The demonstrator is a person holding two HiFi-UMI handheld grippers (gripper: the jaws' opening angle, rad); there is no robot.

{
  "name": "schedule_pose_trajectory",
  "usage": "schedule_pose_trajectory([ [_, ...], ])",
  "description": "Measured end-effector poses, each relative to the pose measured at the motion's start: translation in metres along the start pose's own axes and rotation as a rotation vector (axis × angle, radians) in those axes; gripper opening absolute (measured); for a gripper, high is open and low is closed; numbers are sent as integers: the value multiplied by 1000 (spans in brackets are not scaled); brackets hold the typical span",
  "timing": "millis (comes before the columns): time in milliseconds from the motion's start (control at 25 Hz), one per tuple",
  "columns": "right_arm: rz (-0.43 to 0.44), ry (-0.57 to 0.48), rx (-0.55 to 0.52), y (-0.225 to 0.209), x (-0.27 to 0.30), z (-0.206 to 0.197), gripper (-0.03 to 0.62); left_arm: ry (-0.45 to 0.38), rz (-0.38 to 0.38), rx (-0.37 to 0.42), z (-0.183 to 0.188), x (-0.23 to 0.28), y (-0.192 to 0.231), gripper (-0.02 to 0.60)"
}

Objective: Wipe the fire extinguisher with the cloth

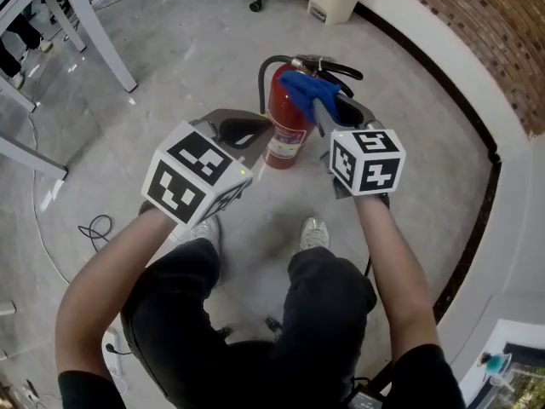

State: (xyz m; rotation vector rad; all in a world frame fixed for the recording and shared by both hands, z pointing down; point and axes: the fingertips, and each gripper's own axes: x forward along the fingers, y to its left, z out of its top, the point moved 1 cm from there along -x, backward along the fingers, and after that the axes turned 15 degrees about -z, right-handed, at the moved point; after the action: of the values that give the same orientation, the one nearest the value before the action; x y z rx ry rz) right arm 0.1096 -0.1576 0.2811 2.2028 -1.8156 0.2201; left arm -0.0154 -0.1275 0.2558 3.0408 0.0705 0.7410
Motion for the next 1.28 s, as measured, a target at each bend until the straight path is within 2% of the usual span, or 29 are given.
schedule_pose_trajectory([
  [120,-38,-3,138,-22,2,-6,100,6,-5,-20,-6,8,8,6],
  [200,-36,-1,188,-28,5,-9,100,-4,1,-40,-7,12,15,6],
  [360,-48,-3,193,-38,6,-20,100,-3,3,-53,-4,23,21,6],
  [560,-105,78,223,-64,18,-45,100,14,-4,-49,-3,29,26,6],
  [680,-89,88,159,-54,11,-46,98,29,-6,-50,-6,28,28,6],
  [840,-24,57,57,-20,-5,-31,98,47,0,-53,-12,24,29,6],
  [1120,43,76,-54,25,-7,-12,98,10,27,-163,-31,12,32,6],
  [1280,57,121,-76,41,-2,-10,98,-4,26,-166,-33,6,34,6],
])
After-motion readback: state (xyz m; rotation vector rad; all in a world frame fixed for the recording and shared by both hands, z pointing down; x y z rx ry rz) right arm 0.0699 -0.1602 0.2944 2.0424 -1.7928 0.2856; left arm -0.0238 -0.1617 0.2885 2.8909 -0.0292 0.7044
